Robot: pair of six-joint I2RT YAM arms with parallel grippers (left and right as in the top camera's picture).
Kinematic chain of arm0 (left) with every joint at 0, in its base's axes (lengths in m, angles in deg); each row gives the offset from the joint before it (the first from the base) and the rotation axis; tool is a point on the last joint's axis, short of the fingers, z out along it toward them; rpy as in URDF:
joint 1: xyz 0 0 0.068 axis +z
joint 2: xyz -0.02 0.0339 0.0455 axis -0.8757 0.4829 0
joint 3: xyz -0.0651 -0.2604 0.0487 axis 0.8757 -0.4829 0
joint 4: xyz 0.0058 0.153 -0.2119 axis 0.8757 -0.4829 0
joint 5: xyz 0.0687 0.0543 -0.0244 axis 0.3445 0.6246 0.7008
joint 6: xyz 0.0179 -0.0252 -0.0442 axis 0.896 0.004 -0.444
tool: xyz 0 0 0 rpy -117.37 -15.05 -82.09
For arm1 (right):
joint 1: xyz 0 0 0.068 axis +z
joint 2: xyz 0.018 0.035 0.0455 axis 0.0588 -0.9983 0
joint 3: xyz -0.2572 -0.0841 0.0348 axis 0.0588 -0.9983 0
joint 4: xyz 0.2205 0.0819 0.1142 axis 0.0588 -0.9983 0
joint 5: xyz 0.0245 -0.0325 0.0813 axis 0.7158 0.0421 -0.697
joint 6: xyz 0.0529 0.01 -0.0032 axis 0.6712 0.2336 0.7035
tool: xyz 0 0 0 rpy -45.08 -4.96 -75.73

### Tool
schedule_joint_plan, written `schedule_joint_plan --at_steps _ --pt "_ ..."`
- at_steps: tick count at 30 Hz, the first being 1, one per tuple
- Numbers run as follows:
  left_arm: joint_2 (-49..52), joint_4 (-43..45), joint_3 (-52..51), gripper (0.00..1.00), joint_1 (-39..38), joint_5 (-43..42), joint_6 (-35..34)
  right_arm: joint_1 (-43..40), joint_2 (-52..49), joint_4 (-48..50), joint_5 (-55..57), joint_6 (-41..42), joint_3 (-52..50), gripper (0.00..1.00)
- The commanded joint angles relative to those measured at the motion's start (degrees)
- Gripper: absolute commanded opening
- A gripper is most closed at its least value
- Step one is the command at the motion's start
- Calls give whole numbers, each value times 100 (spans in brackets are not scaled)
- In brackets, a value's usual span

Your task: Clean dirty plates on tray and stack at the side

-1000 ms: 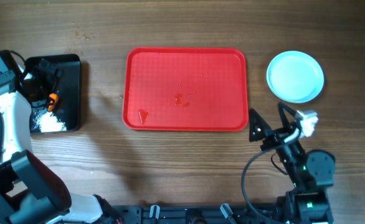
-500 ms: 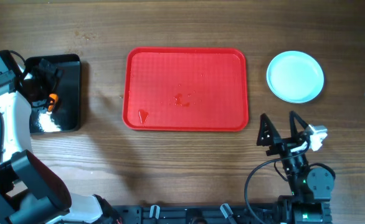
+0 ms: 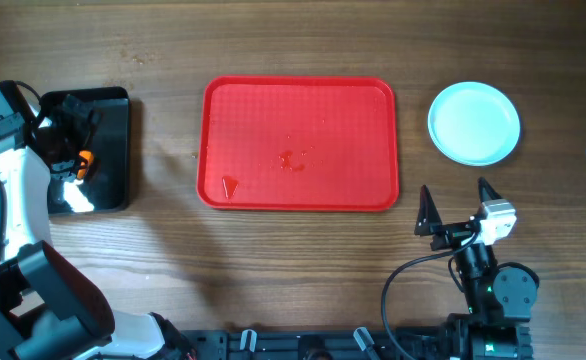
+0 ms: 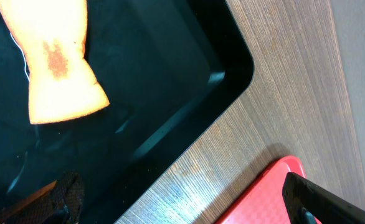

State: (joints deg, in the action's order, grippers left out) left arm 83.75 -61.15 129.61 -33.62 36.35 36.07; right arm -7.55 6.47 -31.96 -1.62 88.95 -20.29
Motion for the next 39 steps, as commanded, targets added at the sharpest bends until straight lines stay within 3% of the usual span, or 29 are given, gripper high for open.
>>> schedule_joint_plan --at_steps 1,28,33,39 --pt "-63 17 0 100 9 -87 26 -22 92 15 103 -310 -15 100" --pt "-74 15 0 100 11 94 44 -22 52 15 103 -308 -15 100" --pt "-74 -632 -2 100 9 498 46 -22 52 15 103 -308 -15 100" --pt "-188 -737 -166 100 -179 210 345 -22 52 15 103 -308 -15 100"
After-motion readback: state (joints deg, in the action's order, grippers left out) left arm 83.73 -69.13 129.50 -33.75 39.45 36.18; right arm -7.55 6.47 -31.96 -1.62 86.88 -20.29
